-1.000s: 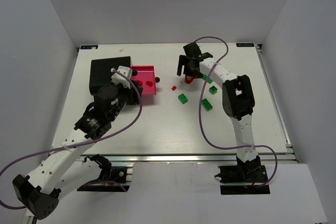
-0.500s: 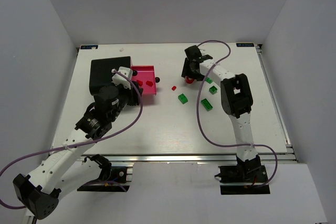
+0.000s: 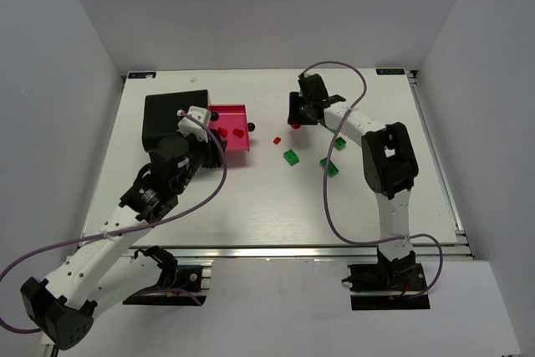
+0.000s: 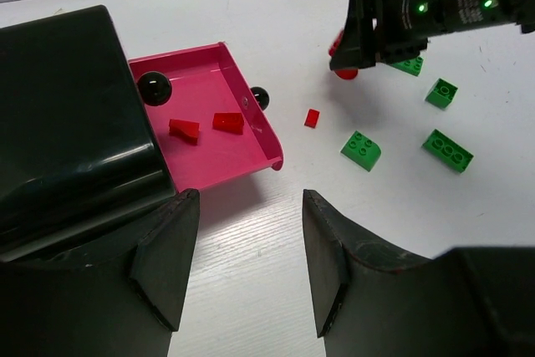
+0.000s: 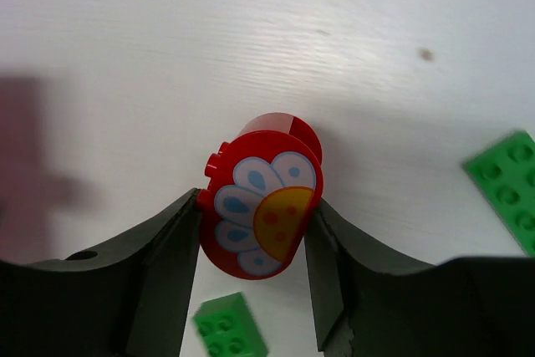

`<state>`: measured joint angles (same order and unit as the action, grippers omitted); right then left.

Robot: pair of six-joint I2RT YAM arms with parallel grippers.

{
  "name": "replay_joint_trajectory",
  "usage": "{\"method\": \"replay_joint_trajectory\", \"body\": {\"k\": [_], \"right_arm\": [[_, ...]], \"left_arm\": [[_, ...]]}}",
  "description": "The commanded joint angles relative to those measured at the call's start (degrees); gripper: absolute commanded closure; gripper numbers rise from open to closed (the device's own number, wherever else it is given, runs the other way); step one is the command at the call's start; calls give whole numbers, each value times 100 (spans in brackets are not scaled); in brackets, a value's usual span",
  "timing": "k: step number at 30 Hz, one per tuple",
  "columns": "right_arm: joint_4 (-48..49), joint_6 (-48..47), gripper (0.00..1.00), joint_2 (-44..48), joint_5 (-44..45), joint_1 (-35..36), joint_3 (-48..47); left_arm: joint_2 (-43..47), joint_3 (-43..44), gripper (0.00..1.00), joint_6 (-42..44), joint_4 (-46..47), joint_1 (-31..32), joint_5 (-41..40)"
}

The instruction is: Sort the legos into containers by color

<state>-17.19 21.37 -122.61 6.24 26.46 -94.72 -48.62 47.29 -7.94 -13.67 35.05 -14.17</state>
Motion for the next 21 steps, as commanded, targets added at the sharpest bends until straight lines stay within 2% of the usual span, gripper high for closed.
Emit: {"method": "replay_joint_trajectory", "body": {"k": [1, 9, 12, 19, 21], "right_arm": [[945, -1124, 100, 658, -1078, 350, -240], [911, -2109, 100, 651, -2108, 852, -582], [534, -2705, 100, 336, -2275, 1027, -1309], [339, -3024, 100, -237, -2031, 1370, -2121], [348, -3050, 92, -368, -1934, 1441, -2226]], "left_arm": [[142, -53, 38, 30, 119, -7, -68], [221, -97, 38, 47, 154, -7, -173], [230, -123, 38, 56, 172, -7, -191], [213, -132, 38, 74, 172, -7, -244], [213, -132, 38, 74, 172, -7, -244]]}}
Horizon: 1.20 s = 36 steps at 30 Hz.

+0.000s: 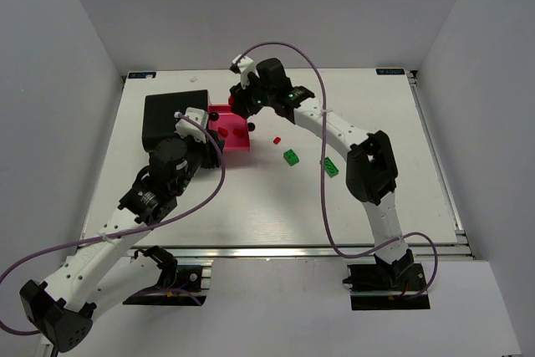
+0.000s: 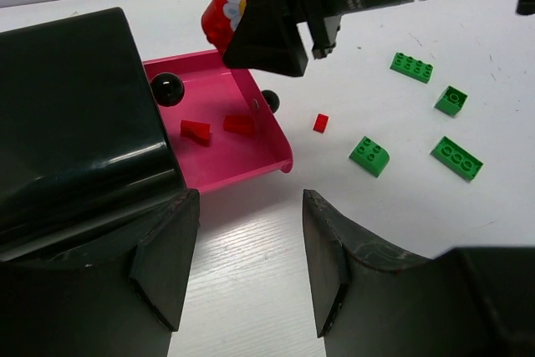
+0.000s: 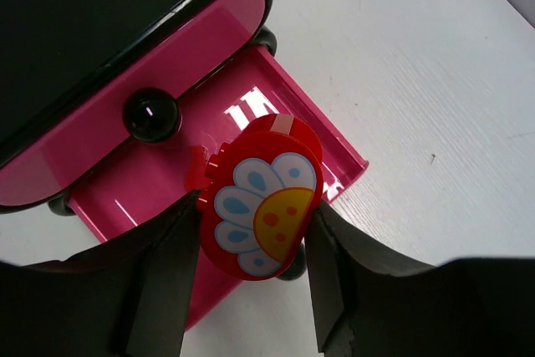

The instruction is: Sort the legos into containers by color

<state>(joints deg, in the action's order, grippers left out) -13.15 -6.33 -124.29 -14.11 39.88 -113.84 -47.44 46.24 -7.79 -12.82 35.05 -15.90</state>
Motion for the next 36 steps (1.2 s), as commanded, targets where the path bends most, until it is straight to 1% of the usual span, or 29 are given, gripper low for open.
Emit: {"method": "replay_joint_trajectory", "body": {"k": [1, 2, 5, 7, 8, 13, 14, 15, 16, 17, 20, 25, 28, 29, 30, 31, 32, 33, 34, 35, 36], "right_arm": [[-56, -290, 91, -227, 197, 117, -340], [-65, -299, 87, -271, 268, 151, -367], [-21, -378, 81, -368, 435, 178, -375], [-4, -466, 79, -447, 496, 213, -384], [-4, -492, 76, -464, 532, 231, -384], [58, -589, 66, -675, 769, 310, -603], [58, -589, 58, -710, 804, 310, -656], [58, -589, 53, -772, 831, 301, -692], [58, -606, 41, -790, 831, 327, -753], [67, -615, 35, -807, 848, 328, -771], [49, -607, 32, -816, 840, 319, -780], [49, -536, 32, -693, 813, 310, -710], [145, -387, 37, -404, 848, 293, -508], [241, -326, 44, -246, 918, 275, -351], [356, -169, 53, 121, 1241, 257, -167], [679, -80, 85, 324, 1383, 188, 323], [838, 17, 100, 805, 1750, 144, 606], [971, 305, 100, 1079, 2267, 108, 913], [1181, 508, 100, 1335, 2551, -40, 1621], [1444, 579, 100, 1938, 2466, -102, 2055], [1612, 798, 100, 2239, 2283, -173, 2494]], "left_arm": [[112, -36, 38, 50, 87, -7, -71], [104, -36, 38, 50, 78, -7, -71], [130, -27, 38, 50, 87, -7, -89], [130, -36, 38, 58, 95, -7, -89], [130, -45, 38, 58, 87, -7, -89], [138, -53, 38, 59, 95, -7, -115], [147, -54, 38, 58, 95, -7, -132], [147, -54, 38, 67, 87, -7, -133], [147, -62, 38, 67, 87, -7, -150], [156, -62, 38, 67, 87, -7, -141], [130, -62, 38, 67, 87, -7, -141], [104, -80, 38, 67, 113, -7, -36], [86, -115, 39, 76, 192, -7, 165], [86, -132, 43, 85, 236, -7, 279], [60, -194, 56, 76, 349, -7, 437], [25, -212, 65, 59, 420, -7, 769], [-37, -229, 74, 6, 525, -7, 955], [-272, -212, 85, -99, 587, -7, 1140], [-431, -186, 91, -161, 648, -7, 1507], [-833, -124, 93, -231, 727, -7, 1789], [-1063, 41, 93, -371, 763, -7, 1949]]}}
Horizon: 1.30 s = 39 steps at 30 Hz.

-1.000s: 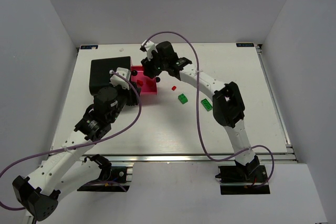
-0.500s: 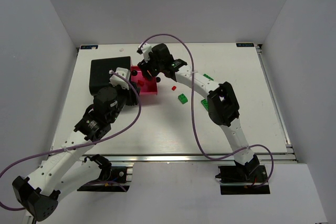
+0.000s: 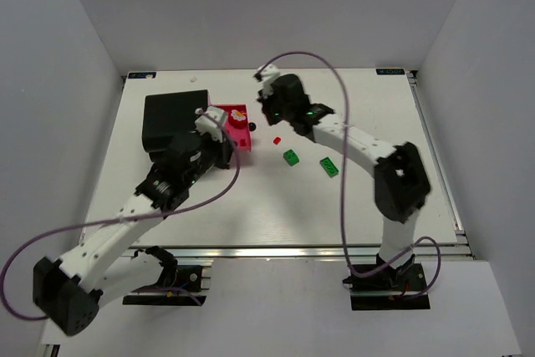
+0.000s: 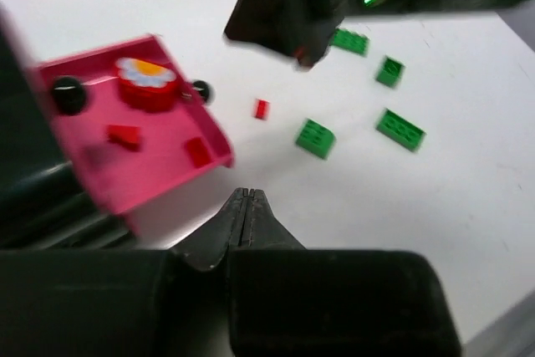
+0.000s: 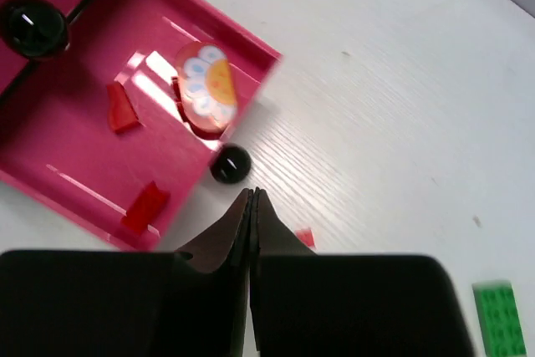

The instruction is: Sort the legos into containers by color

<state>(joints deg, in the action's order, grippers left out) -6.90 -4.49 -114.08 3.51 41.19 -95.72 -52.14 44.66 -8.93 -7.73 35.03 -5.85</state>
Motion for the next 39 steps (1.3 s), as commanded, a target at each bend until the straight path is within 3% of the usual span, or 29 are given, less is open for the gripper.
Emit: {"method": "replay_joint_trajectory", "body": {"k": [1, 2, 4, 6, 7, 8, 10, 11, 12, 14, 15, 18, 27, 39], "right_arm": [[1023, 825, 100, 1465, 241, -661, 1322], [858, 1036, 100, 1798, -284, -787, 1476], [298, 1475, 96, 1968, -990, -1288, 1713], [-249, 1600, 74, 2179, -1859, -1777, 1925], [-294, 1566, 49, 2232, -2245, -1920, 2195], [-364, 1522, 37, 2406, -3119, -2070, 2303], [-610, 1129, 14, 2600, -3994, -2615, 2409], [-898, 935, 11, 2697, -4773, -2729, 2496], [-866, 863, 11, 2837, -5059, -3087, 2645], [-395, 792, 32, 3382, -5639, -3414, 3362], [-209, 792, 54, 3601, -5711, -3633, 3611], [-266, 485, 100, 4104, -5713, -4038, 3702], [-558, -129, 97, 3921, -6134, -4470, 3623], [-717, -395, 88, 3885, -6081, -4558, 3631]], "left_arm": [[-831, 314, 93, -328, 298, 48, 1328], [-1094, 428, 92, -416, 350, 48, 1471], [-1876, 902, 77, -645, 307, 100, 1595], [-2673, 1576, 59, -776, 88, 162, 1517], [-2966, 1850, 38, -803, 0, 249, 1455], [-3256, 2157, 30, -847, -384, 355, 1185], [-4175, 3173, 26, -821, -1103, 434, 911], [-4469, 3484, 26, -830, -1308, 496, 475], [-4741, 3783, 25, -830, -1502, 496, 314], [-5436, 4514, 25, -777, -1854, 496, -116], [-5638, 4707, 25, -742, -1942, 496, -232], [-6272, 5279, 27, -610, -2075, 496, -556], [-7397, 6396, 42, -496, -2558, 496, -1076], [-7890, 6493, 42, -364, -2690, 496, -1235]]}}
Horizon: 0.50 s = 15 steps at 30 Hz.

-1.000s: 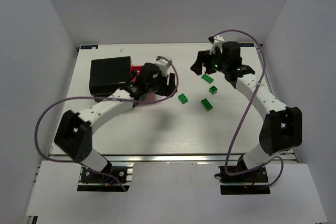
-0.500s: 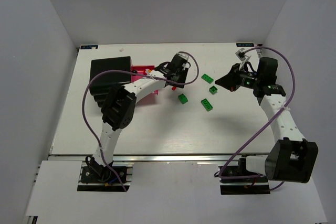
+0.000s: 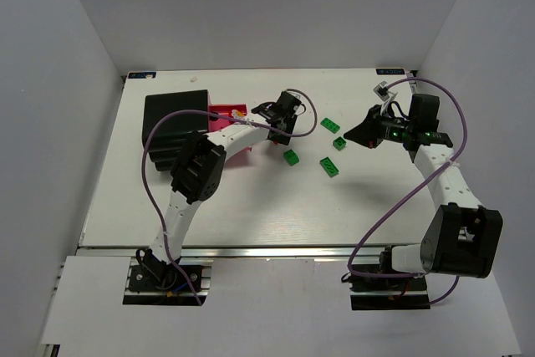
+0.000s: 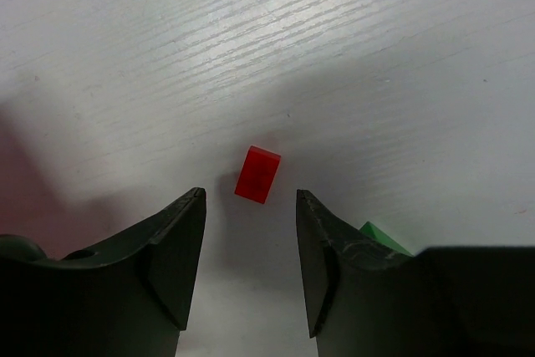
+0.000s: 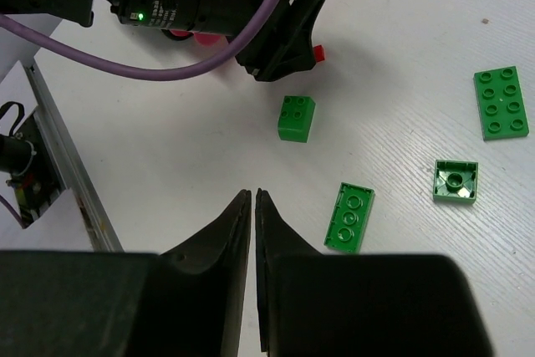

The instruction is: Sort the legos into containers by color

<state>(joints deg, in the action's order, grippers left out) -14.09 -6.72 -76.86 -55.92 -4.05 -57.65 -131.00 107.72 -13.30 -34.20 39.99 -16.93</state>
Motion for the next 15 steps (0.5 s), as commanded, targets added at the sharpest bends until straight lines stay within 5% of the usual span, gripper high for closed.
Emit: {"method": "replay_joint_trajectory", "body": {"k": [1, 8, 15], "right_arm": [[11, -172, 88, 171, -147, -25, -168], [29, -163, 88, 145, -147, -25, -150], [81, -136, 88, 163, -182, -34, -115]], "left_arm": [[-39, 196, 42, 73, -26, 0, -109], [-303, 381, 44, 143, -87, 0, -65], [-496, 522, 58, 144, -123, -52, -100]]}}
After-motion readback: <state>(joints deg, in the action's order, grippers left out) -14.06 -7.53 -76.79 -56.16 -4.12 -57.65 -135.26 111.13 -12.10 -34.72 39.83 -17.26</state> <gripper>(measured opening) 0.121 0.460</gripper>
